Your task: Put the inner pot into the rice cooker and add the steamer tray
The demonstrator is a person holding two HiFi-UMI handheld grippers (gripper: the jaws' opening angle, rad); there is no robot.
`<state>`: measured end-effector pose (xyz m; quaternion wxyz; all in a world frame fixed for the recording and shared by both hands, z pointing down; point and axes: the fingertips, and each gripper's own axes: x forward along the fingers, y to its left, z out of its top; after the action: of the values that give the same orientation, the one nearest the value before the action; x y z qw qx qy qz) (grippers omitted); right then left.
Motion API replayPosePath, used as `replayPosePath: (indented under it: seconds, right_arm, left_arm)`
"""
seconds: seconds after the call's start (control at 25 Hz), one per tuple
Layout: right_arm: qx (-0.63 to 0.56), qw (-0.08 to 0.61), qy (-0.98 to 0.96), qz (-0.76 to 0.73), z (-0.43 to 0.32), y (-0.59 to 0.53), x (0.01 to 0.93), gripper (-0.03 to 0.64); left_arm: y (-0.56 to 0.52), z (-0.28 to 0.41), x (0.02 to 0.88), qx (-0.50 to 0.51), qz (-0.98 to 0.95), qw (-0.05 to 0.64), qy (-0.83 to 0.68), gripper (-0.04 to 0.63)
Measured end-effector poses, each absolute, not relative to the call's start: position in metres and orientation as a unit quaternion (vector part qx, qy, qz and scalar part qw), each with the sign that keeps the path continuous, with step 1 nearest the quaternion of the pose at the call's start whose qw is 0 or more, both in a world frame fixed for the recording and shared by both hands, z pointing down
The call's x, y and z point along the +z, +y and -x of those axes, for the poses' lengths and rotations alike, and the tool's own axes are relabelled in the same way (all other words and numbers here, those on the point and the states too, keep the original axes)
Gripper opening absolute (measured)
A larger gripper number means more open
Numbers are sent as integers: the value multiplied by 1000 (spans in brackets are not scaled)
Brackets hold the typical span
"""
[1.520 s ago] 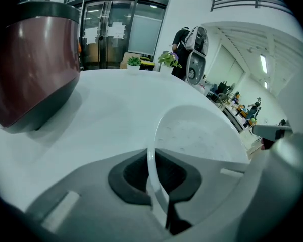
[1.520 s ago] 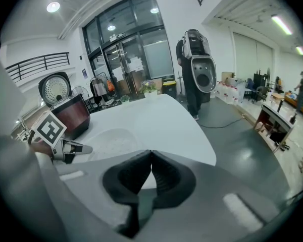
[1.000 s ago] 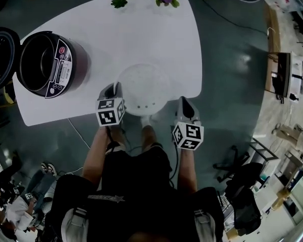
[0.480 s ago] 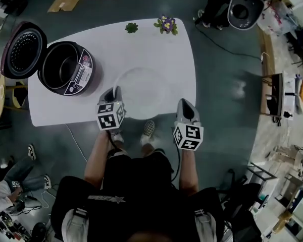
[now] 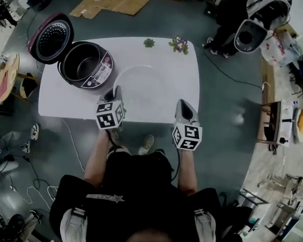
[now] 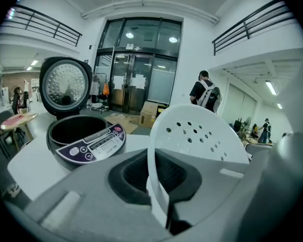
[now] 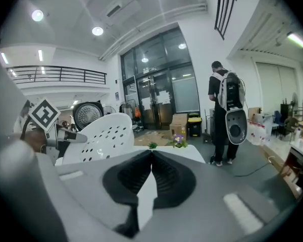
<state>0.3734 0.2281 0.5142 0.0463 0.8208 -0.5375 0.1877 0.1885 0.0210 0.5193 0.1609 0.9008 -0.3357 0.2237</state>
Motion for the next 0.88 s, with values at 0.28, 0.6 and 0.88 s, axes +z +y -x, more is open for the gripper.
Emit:
replayPosePath:
  seconds: [0.28, 0.6, 0.88]
  right_arm:
    - [155, 54, -593, -788, -349, 179, 492, 6]
    - [138, 54, -655, -741, -312, 106, 476, 6]
    - [122, 52, -678, -723, -294, 41, 466, 6]
  left_arm:
    - [-5, -136, 483, 176, -889, 150, -396, 18]
    - [-46, -62, 454, 138, -856, 146, -477, 18]
    - [-102, -18, 434, 112, -834, 140, -521, 18]
